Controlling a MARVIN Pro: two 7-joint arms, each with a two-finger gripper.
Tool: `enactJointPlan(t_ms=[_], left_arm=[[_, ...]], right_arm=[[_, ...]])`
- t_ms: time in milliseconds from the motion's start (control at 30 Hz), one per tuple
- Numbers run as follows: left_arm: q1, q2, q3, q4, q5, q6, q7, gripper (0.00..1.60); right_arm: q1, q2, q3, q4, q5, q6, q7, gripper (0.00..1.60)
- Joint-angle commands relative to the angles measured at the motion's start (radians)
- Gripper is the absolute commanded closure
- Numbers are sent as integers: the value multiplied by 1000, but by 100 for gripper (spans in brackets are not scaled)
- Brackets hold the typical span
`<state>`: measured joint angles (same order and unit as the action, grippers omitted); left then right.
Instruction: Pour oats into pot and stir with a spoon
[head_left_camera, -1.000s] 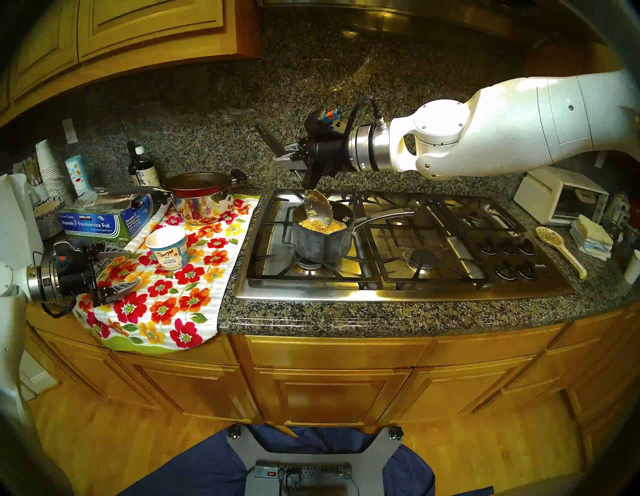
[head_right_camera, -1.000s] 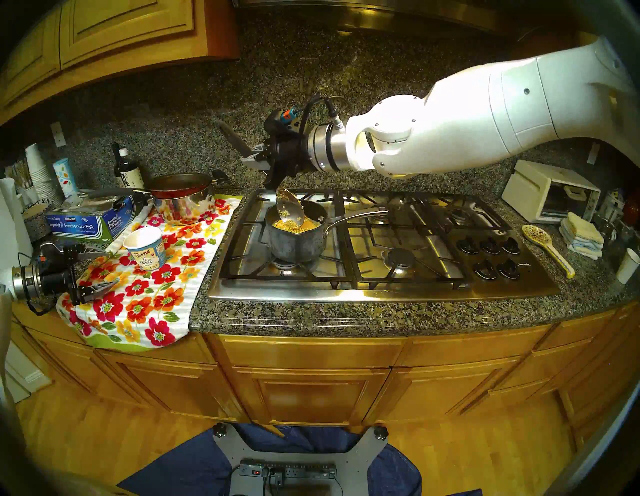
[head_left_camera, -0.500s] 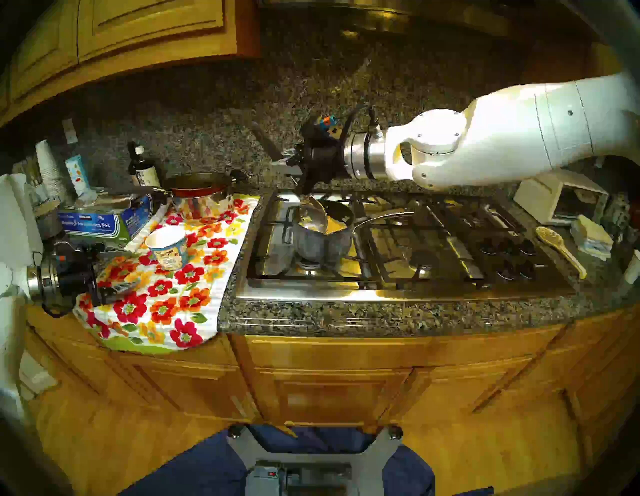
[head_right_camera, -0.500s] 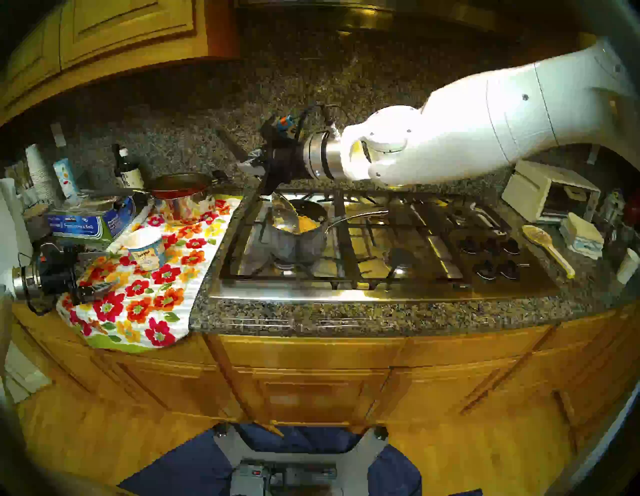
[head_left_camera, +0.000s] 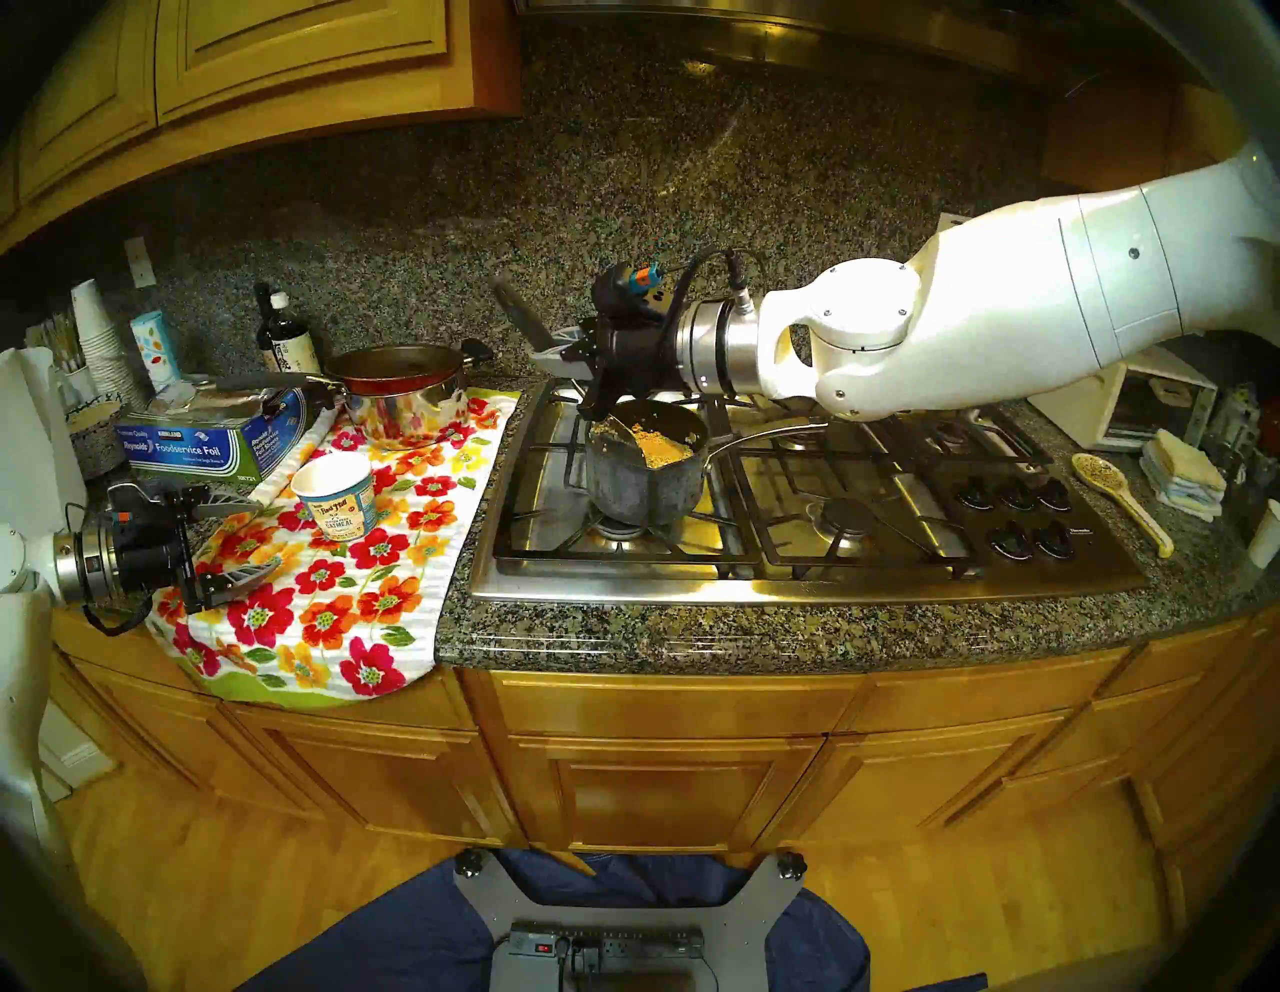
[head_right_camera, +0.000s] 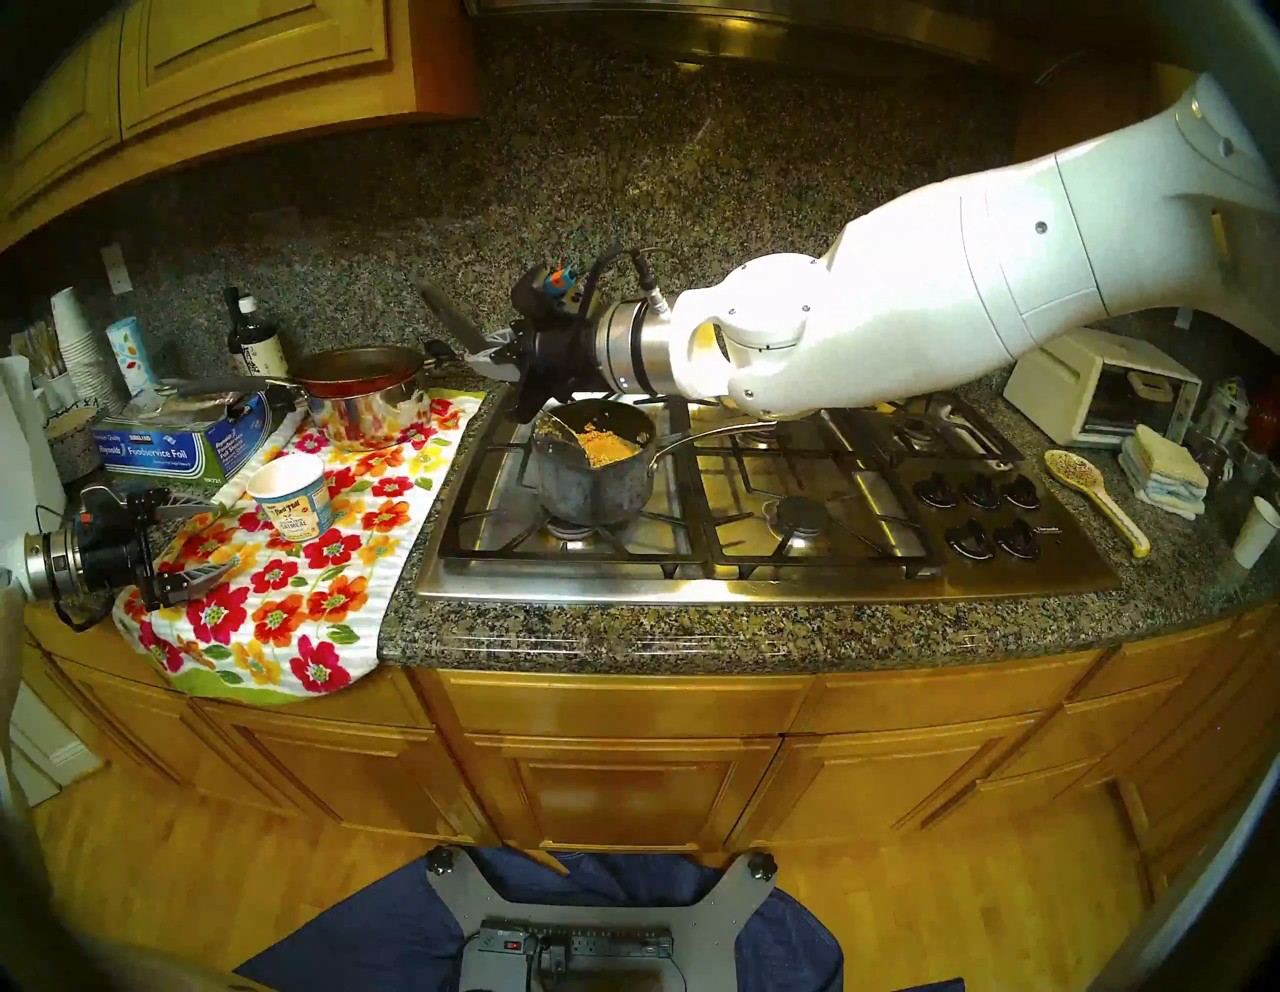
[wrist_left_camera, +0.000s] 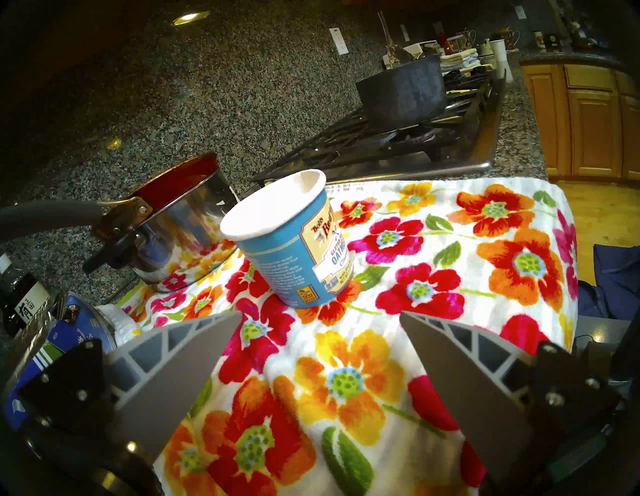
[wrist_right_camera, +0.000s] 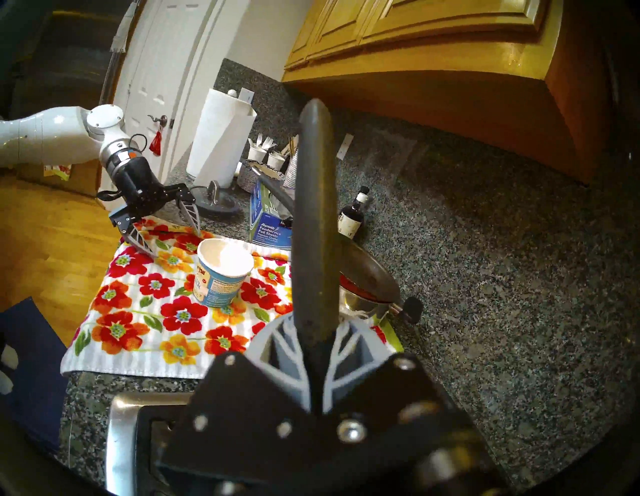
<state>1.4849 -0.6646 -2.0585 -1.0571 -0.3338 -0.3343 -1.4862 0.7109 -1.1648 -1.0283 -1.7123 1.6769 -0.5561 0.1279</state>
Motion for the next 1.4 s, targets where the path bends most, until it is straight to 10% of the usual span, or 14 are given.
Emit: enactJointPlan(t_ms=[0,1367], left_arm=[[-17,19,-15,-13,-22,0,3,0],[-16,20,-15,-13,-22,0,3,0]], right_arm=[[-21,-13,-5,20,-57,-57,-45,160],[-122,-82,-96,267,-186,-139,-10,160]])
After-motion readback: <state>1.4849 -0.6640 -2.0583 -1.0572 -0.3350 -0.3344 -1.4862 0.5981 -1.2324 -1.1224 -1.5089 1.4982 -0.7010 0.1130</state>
